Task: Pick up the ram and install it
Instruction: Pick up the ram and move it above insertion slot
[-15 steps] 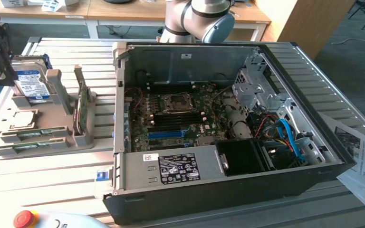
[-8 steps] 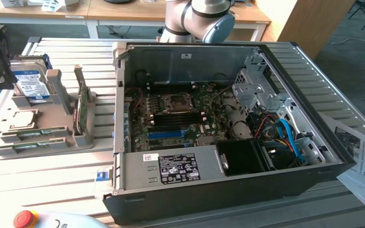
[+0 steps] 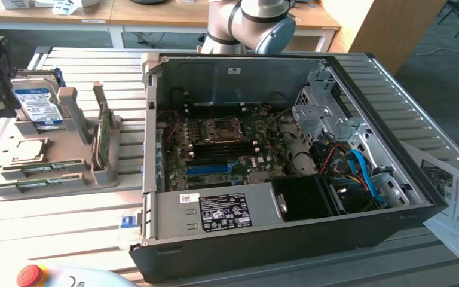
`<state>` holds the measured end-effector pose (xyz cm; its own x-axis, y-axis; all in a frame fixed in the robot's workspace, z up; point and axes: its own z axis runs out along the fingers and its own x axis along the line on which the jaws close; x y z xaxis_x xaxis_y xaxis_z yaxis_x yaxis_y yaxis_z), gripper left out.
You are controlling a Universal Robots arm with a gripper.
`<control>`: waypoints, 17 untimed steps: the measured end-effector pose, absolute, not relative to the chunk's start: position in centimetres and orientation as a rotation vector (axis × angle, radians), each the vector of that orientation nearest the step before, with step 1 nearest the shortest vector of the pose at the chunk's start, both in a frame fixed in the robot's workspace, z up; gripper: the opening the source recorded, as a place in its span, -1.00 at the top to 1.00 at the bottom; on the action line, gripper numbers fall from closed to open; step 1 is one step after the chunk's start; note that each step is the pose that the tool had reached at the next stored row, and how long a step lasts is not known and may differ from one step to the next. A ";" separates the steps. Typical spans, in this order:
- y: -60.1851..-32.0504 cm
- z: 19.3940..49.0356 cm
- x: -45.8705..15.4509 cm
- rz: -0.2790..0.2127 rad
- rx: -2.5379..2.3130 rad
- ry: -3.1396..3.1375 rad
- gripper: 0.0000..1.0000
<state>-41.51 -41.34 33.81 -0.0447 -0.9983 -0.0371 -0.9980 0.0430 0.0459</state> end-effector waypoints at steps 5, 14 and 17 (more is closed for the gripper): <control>-41.6 33.0 -41.5 -0.092 2.168 -2.265 0.51; -41.9 31.5 -41.5 -0.092 2.168 -2.265 0.51; -42.0 31.0 -41.5 -0.092 2.168 -2.265 0.51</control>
